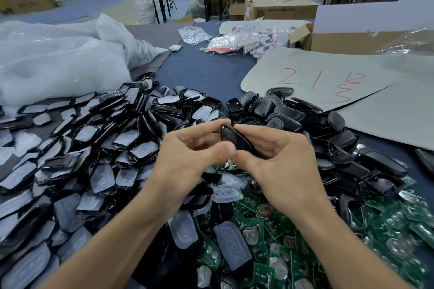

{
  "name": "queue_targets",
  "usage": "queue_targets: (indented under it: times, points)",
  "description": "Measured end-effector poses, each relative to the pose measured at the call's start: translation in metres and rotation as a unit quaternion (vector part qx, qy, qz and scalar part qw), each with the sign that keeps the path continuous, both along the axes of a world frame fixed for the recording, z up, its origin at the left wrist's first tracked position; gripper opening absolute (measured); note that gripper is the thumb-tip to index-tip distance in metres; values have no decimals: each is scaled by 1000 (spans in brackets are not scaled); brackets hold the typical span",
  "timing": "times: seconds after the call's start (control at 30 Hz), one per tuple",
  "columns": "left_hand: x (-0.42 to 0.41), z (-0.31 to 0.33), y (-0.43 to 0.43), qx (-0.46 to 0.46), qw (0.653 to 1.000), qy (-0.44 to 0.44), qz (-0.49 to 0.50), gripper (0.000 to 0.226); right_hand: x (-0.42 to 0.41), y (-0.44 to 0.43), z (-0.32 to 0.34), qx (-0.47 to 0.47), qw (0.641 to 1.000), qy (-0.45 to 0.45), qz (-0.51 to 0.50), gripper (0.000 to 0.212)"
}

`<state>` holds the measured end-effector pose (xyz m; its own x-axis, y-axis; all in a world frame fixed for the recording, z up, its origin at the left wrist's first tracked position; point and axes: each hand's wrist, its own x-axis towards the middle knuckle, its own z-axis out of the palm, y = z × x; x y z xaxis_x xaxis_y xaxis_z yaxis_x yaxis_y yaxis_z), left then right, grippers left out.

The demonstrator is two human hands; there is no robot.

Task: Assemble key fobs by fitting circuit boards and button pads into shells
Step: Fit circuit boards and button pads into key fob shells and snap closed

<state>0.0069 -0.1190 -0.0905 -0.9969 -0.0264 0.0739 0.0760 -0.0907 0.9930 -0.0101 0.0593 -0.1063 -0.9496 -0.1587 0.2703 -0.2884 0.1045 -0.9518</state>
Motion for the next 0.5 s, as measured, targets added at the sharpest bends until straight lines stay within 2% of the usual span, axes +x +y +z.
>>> queue_targets:
  times: [0.07,0.3,0.5]
  points:
    - [-1,0,-1,-1,1000,4,-21,53,-2,2,-1,-38,999,-17,26,41]
    - [-6,-3,-5,28,999,3,-21,46,-8,3,-5,-90,991,-76,70,44]
    - [-5,-5,-5,23,999,17,-18,47,-7,2,-3,-60,994,-70,50,41]
